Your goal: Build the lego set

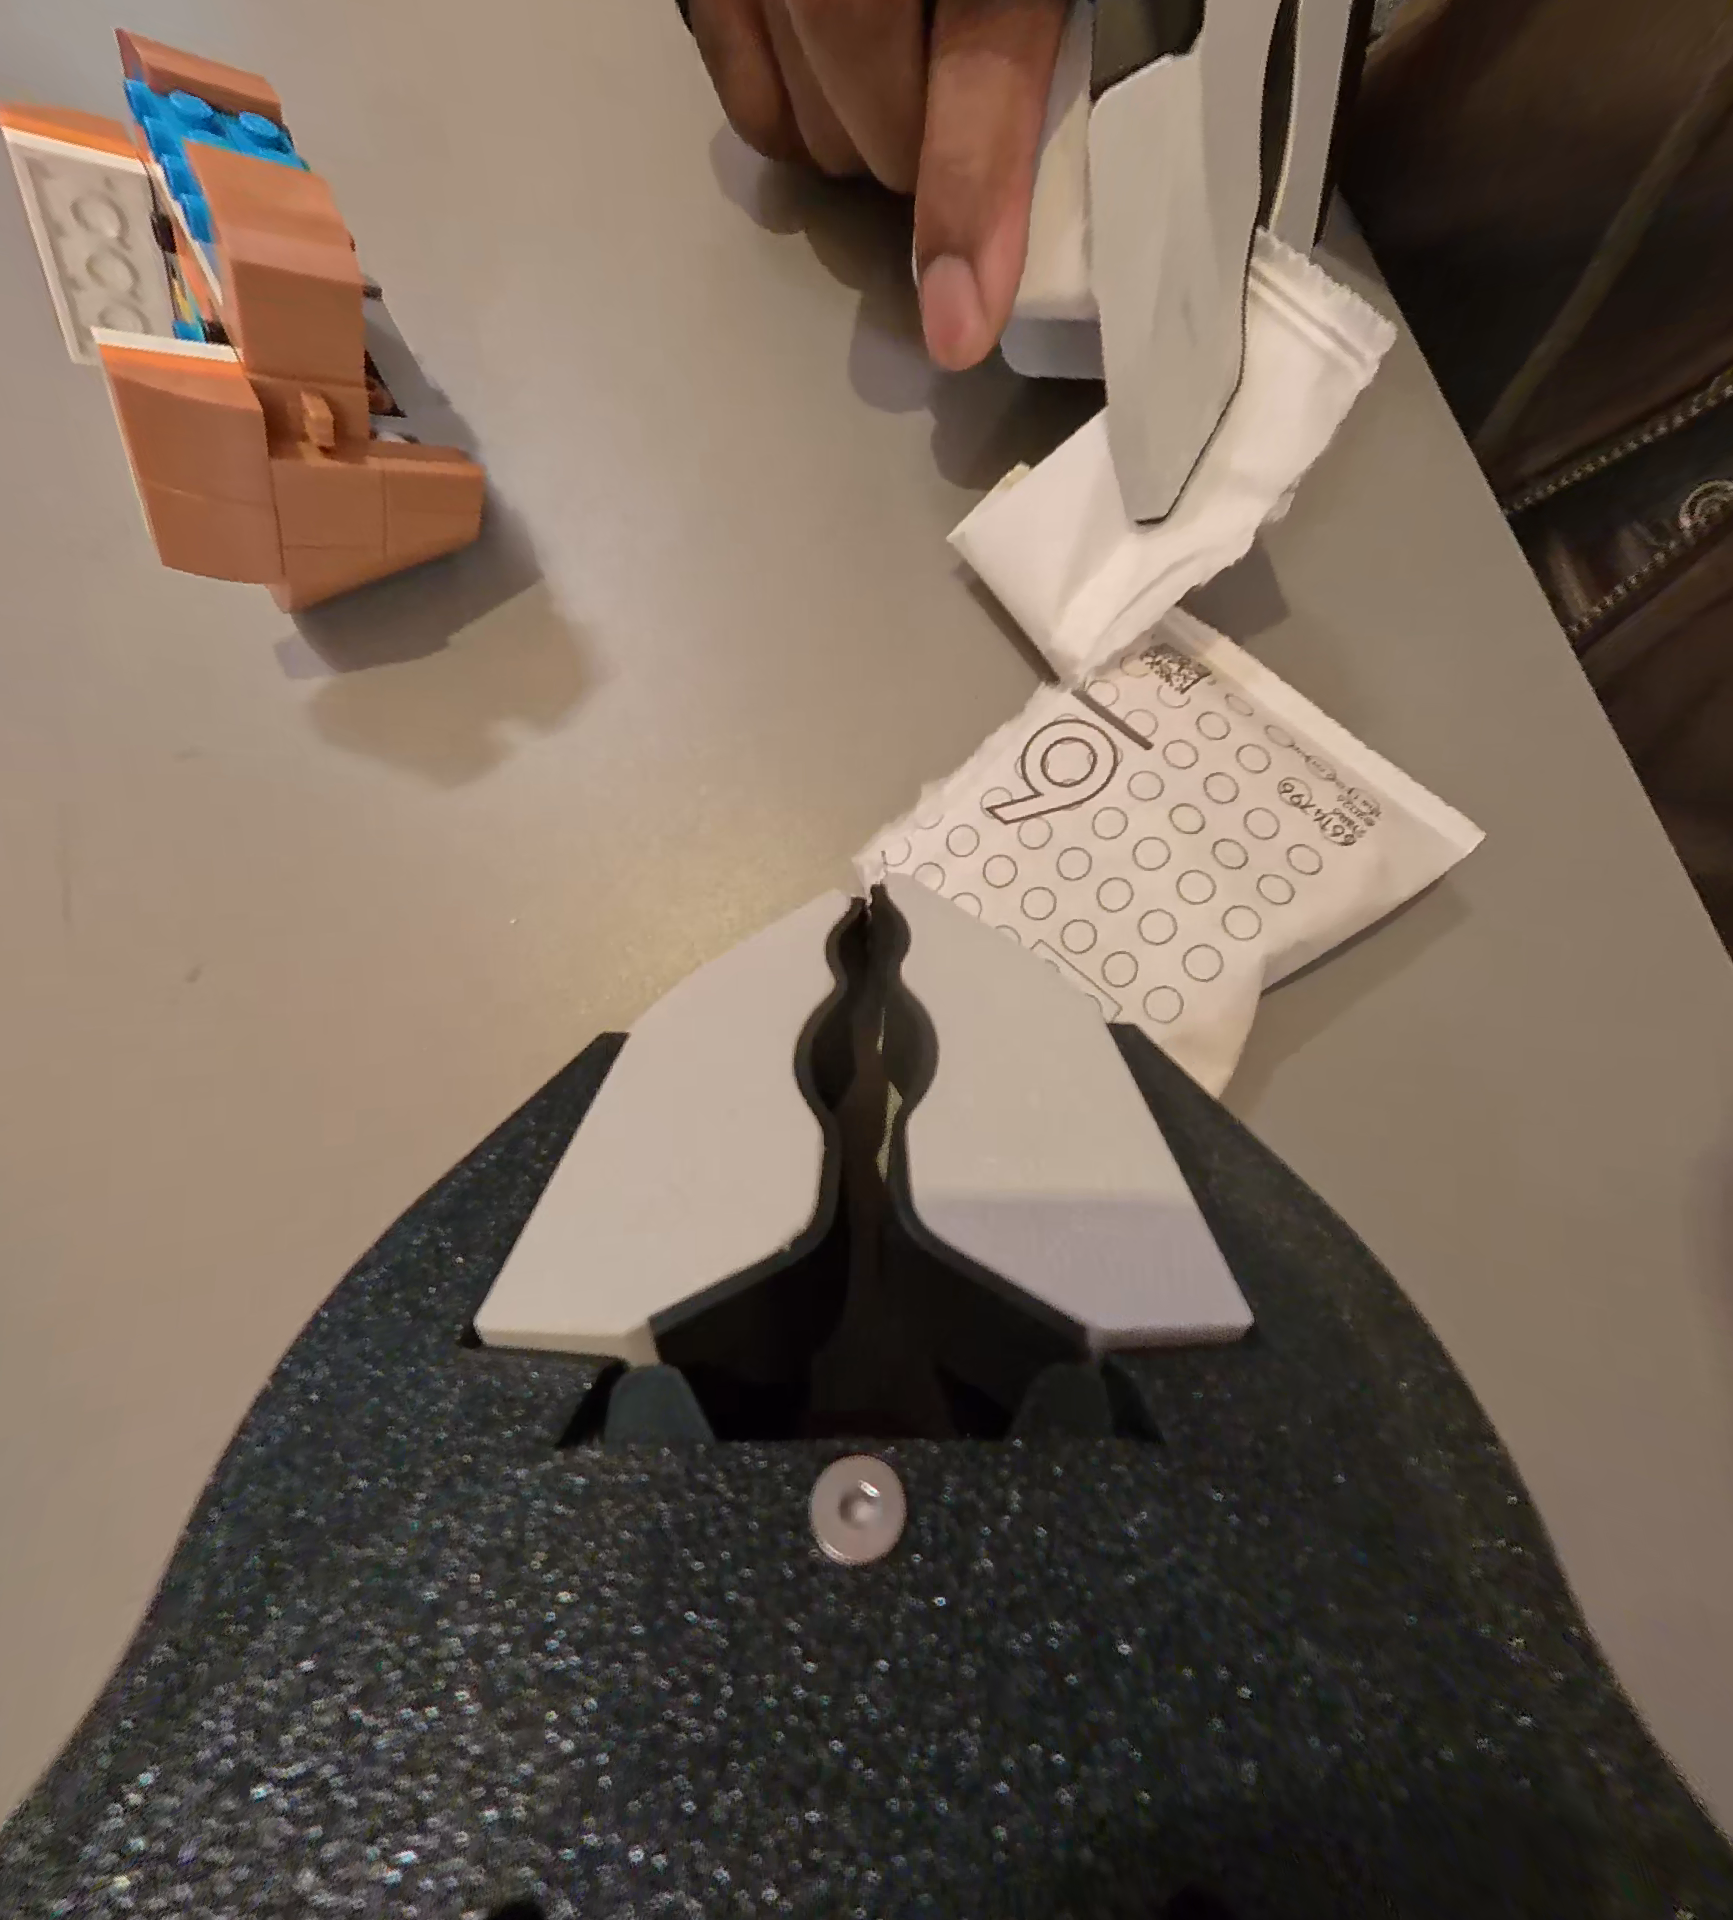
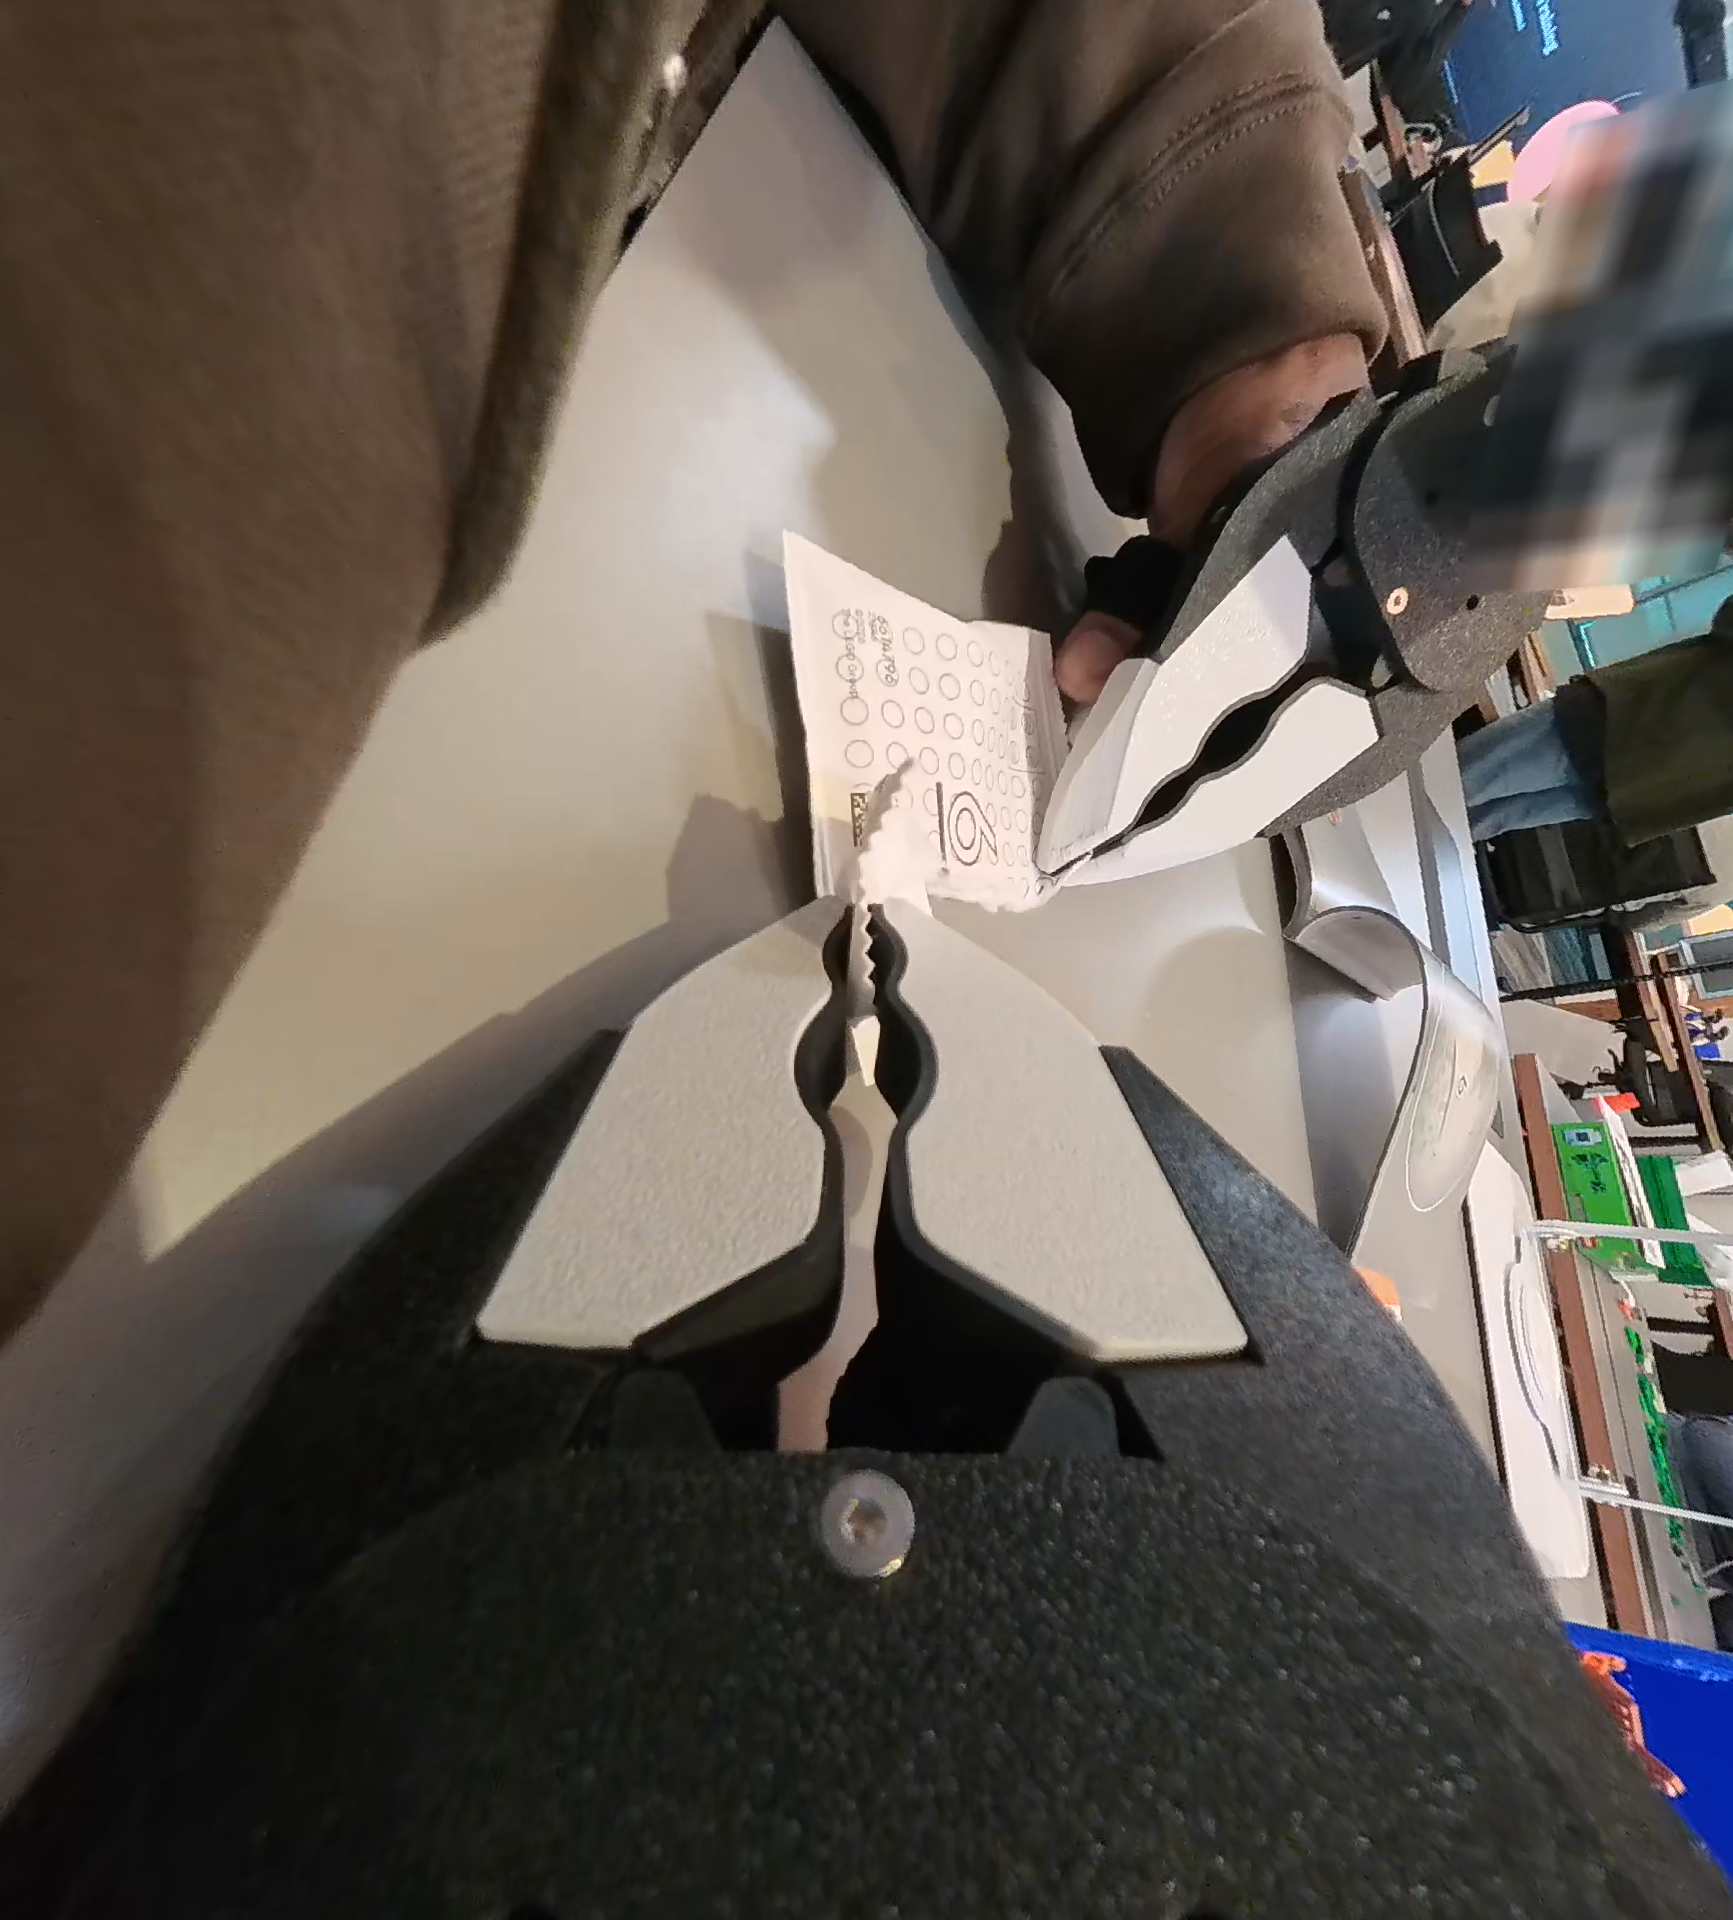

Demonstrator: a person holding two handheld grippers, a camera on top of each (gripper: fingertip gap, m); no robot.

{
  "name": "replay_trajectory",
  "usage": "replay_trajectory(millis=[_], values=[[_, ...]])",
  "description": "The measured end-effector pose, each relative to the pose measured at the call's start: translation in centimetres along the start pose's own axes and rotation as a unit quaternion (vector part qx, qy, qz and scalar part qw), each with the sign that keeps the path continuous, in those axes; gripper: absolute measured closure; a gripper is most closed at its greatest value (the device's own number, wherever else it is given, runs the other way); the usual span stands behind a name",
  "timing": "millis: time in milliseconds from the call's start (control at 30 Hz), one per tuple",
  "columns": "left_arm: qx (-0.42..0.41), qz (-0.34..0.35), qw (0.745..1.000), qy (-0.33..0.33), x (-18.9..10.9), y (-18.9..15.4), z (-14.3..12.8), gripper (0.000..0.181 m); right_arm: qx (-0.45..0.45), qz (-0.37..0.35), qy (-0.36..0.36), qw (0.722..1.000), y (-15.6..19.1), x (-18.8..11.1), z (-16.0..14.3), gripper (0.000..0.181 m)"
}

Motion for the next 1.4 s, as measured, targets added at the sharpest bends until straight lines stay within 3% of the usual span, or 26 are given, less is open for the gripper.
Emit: replay_trajectory(millis=[667, 867, 967, 1100, 1267, 1400], values=[[0.000, -0.005, 1.000, -0.007, -0.3, 0.0, 0.0, 0.180, 0.007, -0.019, -0.011, 1.000, -0.6, 0.2, 0.1, 0.181], [-0.115, 0.000, 0.993, -0.037, -1.6, 0.7, 0.0, 0.158, 0.000, -0.051, -0.006, 0.999, -1.0, 0.2, 0.1, 0.181], [-0.216, -0.034, 0.972, -0.087, -2.4, 0.5, 0.7, 0.153, -0.009, -0.070, -0.006, 0.998, -1.4, 0.0, 0.1, 0.181], [-0.268, -0.067, 0.953, -0.121, -2.7, -0.1, 1.4, 0.145, -0.041, -0.104, 0.000, 0.994, -2.0, -0.2, 0.1, 0.180], [-0.316, -0.068, 0.939, -0.119, -2.1, 0.0, 1.6, 0.144, -0.066, -0.135, 0.000, 0.989, -2.6, -0.6, 0.2, 0.181], [-0.327, -0.100, 0.933, -0.115, -1.2, -0.5, 2.2, 0.154, -0.085, -0.153, 0.006, 0.984, -3.0, -0.7, 0.1, 0.181]])
Point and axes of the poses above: each gripper's, where its closed fingertips meet, x out along the fingers, z out of its top, y = z × x across the jaws, the point moved 3 cm from there along -x, back along the fingers, and after that the axes turned 4 degrees about -y, right-handed, at the moved point
